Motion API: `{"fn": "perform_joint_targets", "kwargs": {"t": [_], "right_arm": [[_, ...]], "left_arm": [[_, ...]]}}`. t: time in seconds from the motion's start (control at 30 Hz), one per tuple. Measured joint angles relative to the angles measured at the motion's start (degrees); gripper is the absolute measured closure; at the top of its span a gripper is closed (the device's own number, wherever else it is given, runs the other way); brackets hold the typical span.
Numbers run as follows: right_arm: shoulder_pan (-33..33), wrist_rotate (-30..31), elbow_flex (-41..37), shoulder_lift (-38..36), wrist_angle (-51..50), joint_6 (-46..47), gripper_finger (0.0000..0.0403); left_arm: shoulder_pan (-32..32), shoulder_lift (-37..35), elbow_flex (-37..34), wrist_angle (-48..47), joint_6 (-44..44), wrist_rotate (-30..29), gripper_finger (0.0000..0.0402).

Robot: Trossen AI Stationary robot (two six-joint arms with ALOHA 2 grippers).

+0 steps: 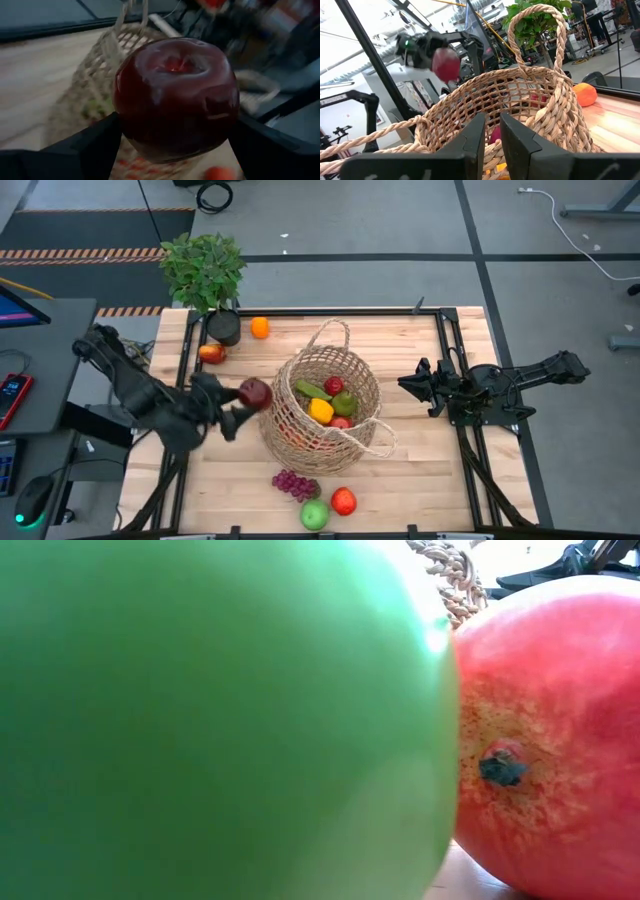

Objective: Build produce basket
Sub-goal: Put the apple into the basket

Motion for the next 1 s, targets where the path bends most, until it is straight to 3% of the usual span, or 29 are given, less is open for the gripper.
{"fn": "perform_joint_targets", "kwargs": {"t": [0.23, 0.6, 1.0], "right_arm": [[0.0, 0.0, 0.0, 0.0, 0.0, 0.0, 0.0338], [0.02, 0.01, 0.0, 0.0, 0.0, 0.0, 0.0338], [0.0, 0.01, 0.0, 0.0, 0.0, 0.0, 0.0338]], "left_arm": [[3.32, -7.91, 0.07, 15.0, 3.8, -0.07, 0.0057], [5.27, -10.69, 0.09, 46.84, 28.08, 0.49, 0.0056], [5.69, -10.6, 0.09, 50.61, 31.24, 2.27, 0.0056]]}}
